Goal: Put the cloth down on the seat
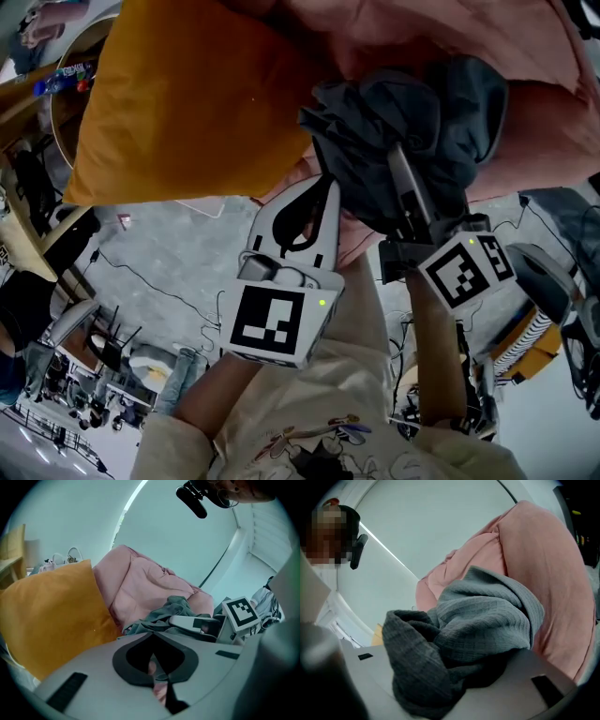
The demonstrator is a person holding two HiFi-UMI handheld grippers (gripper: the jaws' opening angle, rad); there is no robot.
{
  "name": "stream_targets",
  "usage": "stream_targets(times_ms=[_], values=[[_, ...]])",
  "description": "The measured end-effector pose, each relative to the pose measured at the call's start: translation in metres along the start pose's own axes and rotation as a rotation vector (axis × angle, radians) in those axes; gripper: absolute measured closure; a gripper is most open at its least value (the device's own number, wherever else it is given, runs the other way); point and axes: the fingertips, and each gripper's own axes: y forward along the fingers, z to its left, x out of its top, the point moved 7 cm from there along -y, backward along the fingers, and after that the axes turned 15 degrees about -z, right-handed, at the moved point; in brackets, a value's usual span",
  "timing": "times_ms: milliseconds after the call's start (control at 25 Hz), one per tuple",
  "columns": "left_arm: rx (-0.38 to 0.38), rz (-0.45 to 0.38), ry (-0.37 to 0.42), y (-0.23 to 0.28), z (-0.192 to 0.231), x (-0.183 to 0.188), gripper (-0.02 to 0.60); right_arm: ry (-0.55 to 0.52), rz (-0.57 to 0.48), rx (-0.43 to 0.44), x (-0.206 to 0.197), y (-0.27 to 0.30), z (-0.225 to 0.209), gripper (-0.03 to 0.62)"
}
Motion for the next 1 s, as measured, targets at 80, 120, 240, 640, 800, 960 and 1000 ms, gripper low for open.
stream_targets(times_ms=[80,120,240,640,800,960,1000], values=[[-0.007,-0.029,0.032,-0.001,0.004,-0.008,0.578,-0.008,-0.007,-0.008,-0.005,-0.002,-0.003,0.362],[-0.012,-0.041,0.046,0.0,0.006,-0.011,0.577,-0.011,-0.01,-0.013,-0.006,-0.002,-0.004,0.362],[-0.022,-0.043,0.053,0.008,0.009,-0.013,0.578,-0.013,-0.016,-0.026,-0.008,0.006,-0.01,0.362],[-0.072,-0.012,0.05,0.03,0.001,-0.044,0.577,0.033,-0.045,-0.068,-0.023,0.023,-0.032,0.36],[-0.048,-0.012,0.046,0.036,0.002,-0.058,0.577,0.031,-0.068,-0.077,-0.028,0.036,-0.043,0.356],[-0.026,0.01,0.046,0.045,0.007,-0.077,0.577,0.016,-0.053,-0.061,-0.038,0.044,-0.052,0.352],[-0.024,0.01,0.048,0.048,0.008,-0.077,0.577,0.012,-0.053,-0.06,-0.039,0.046,-0.053,0.352]])
